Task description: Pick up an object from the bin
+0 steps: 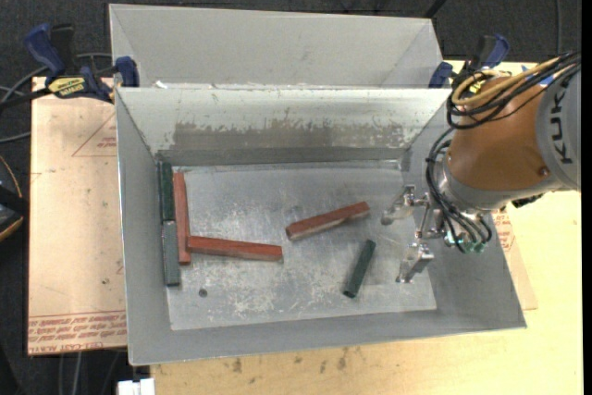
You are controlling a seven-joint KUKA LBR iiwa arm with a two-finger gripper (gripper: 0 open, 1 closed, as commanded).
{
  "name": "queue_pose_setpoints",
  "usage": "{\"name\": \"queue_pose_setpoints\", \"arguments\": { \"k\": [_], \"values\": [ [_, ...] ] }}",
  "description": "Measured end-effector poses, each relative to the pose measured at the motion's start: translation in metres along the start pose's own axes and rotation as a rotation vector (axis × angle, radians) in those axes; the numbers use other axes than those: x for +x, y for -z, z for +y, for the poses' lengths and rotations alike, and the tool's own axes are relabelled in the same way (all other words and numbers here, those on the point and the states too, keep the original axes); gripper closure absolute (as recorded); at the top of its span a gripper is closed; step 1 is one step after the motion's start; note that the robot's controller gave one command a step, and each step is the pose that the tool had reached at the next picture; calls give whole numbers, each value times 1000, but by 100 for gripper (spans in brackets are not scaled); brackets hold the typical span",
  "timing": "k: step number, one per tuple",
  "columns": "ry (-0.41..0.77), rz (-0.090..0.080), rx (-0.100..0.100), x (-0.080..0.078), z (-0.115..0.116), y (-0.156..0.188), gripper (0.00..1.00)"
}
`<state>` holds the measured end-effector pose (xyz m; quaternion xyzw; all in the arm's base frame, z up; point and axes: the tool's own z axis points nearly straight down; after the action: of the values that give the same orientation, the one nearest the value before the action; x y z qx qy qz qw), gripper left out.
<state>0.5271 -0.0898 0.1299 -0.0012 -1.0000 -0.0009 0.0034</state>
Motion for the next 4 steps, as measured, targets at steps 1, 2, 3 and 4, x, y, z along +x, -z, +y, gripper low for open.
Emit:
{"name": "queue_pose_setpoints", "arguments": {
  "k": [1, 2, 3, 4],
  "values": [
    [2, -7, 1, -2, 0, 3, 0],
    [225, -50, 10, 3, 26, -47, 100],
    [226, -3, 8, 14, 22, -50, 0],
    [226, -53, 9, 2, 26, -47, 100]
  ]
}}
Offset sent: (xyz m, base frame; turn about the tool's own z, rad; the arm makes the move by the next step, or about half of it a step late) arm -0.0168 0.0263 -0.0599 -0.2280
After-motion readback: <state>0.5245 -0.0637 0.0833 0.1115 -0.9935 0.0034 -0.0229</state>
